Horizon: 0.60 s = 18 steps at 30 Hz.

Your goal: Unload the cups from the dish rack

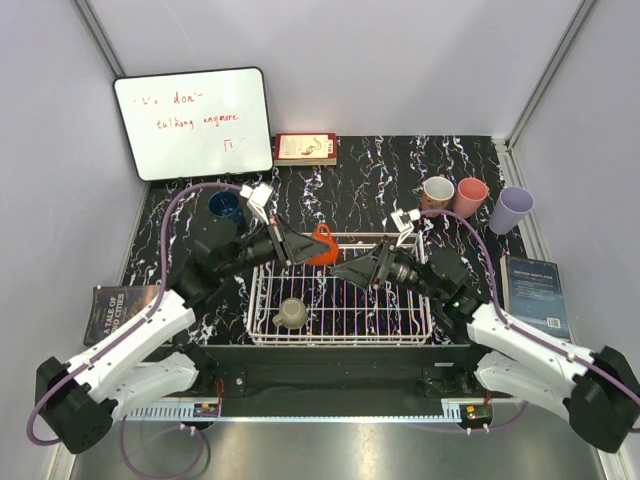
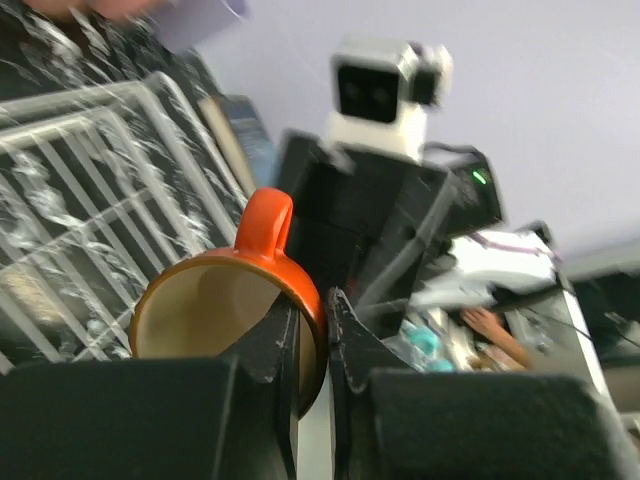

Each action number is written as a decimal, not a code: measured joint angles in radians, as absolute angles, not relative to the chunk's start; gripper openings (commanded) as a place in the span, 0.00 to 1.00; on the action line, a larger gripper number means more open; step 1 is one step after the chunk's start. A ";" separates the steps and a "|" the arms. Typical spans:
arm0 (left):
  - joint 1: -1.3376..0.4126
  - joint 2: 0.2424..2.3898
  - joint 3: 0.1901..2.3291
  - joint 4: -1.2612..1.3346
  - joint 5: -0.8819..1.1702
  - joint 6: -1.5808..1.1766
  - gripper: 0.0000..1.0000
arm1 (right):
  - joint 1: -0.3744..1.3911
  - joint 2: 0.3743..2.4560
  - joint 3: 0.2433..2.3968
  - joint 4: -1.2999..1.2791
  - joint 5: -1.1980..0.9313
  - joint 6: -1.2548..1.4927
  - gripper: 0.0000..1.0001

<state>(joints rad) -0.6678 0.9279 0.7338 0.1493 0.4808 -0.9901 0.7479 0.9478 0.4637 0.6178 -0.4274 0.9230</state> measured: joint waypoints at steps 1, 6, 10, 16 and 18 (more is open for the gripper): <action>-0.662 0.922 0.740 0.128 0.439 -0.967 0.00 | 0.749 0.922 0.464 0.575 -0.427 0.910 0.75; -0.640 0.939 0.787 0.031 0.313 -0.888 0.00 | 0.759 0.824 0.464 0.416 -0.403 0.849 0.80; -0.641 1.040 0.919 -0.066 0.255 -0.818 0.00 | 0.760 0.820 0.467 0.304 -0.356 0.815 0.77; -0.642 1.430 1.407 -0.344 0.079 -0.653 0.00 | 0.761 0.886 0.519 0.088 -0.248 0.764 0.74; -0.643 1.571 1.576 -0.446 0.004 -0.612 0.00 | 0.761 0.900 0.526 0.042 -0.216 0.756 0.74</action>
